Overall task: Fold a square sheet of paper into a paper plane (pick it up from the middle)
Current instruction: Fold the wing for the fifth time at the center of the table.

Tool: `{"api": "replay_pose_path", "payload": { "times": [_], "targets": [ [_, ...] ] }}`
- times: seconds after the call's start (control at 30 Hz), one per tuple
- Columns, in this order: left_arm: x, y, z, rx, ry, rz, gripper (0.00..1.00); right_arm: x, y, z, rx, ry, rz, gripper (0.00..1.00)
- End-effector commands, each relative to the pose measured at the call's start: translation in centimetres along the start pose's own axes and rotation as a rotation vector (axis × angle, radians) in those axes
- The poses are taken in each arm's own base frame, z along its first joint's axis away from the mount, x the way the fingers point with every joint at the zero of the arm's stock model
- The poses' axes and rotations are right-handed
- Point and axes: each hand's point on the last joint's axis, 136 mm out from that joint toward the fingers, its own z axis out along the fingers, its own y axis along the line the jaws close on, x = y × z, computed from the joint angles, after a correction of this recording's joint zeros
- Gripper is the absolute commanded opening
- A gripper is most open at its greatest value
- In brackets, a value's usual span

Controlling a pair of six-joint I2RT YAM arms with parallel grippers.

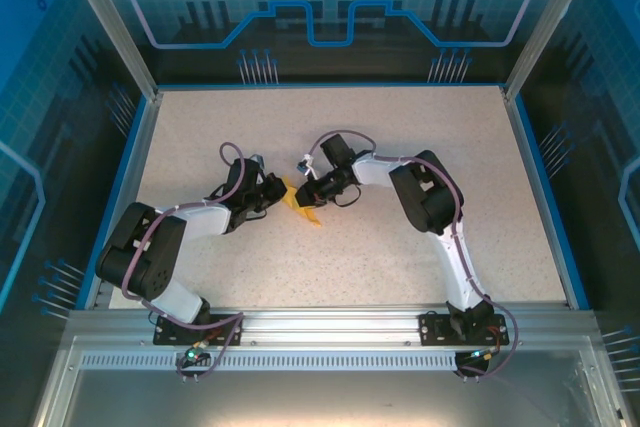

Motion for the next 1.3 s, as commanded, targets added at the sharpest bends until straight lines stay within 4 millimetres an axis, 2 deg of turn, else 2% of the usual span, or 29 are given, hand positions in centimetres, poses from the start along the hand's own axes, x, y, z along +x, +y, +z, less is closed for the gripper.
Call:
{"api": "replay_pose_path", "payload": {
  "times": [0.0, 0.2, 0.47, 0.93, 1.27],
  "targets": [
    [-0.5, 0.1, -0.3, 0.011, -0.032, -0.016, 0.08, 4.1, -4.6, 2.0, 0.170, 0.134, 0.091, 0.10],
    [-0.1, 0.5, -0.1, 0.006, -0.024, -0.023, 0.08, 4.5, -5.3, 2.7, 0.176, 0.163, 0.171, 0.10],
    [0.5, 1.1, 0.6, 0.007, -0.001, -0.026, 0.07, 4.4, -5.0, 3.1, 0.152, 0.183, 0.243, 0.10],
    [1.2, 2.5, 1.5, -0.029, 0.011, -0.030, 0.06, 3.9, -4.6, 2.8, 0.121, 0.180, 0.270, 0.11],
    [0.9, 2.5, 2.1, -0.024, 0.006, -0.021, 0.07, 4.3, -5.7, 2.5, 0.117, 0.169, 0.326, 0.08]
  ]
}}
